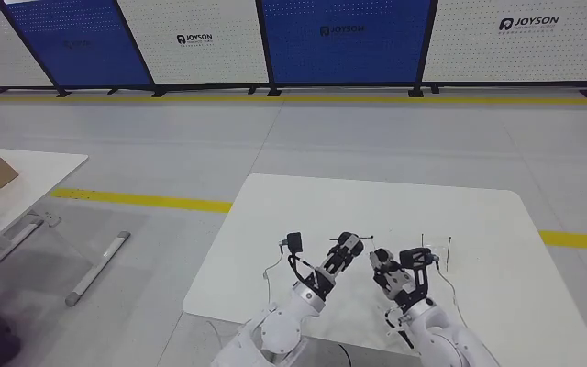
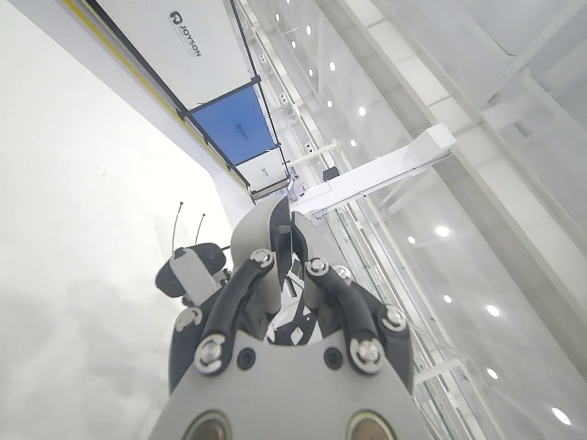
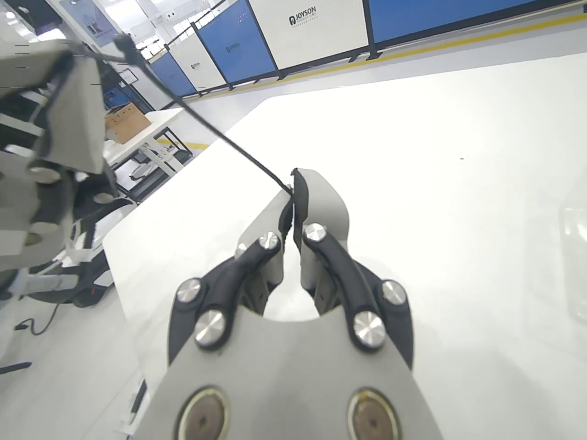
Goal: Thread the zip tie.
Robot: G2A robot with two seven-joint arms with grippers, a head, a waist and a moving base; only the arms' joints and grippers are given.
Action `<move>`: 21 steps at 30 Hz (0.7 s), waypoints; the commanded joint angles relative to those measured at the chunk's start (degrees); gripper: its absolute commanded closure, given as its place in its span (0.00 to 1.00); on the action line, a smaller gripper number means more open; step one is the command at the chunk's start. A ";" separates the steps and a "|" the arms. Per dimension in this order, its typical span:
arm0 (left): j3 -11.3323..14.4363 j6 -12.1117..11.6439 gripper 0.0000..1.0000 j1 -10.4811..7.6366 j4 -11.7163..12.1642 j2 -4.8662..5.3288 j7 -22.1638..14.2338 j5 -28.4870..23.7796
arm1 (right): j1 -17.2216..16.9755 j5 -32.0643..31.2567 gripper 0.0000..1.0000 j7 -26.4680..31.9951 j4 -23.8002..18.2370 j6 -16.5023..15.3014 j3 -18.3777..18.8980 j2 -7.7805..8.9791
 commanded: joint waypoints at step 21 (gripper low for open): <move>-1.00 0.87 1.00 -0.52 3.40 -0.44 7.59 3.08 | -5.75 27.94 0.00 -2.40 -4.74 -4.25 14.76 0.98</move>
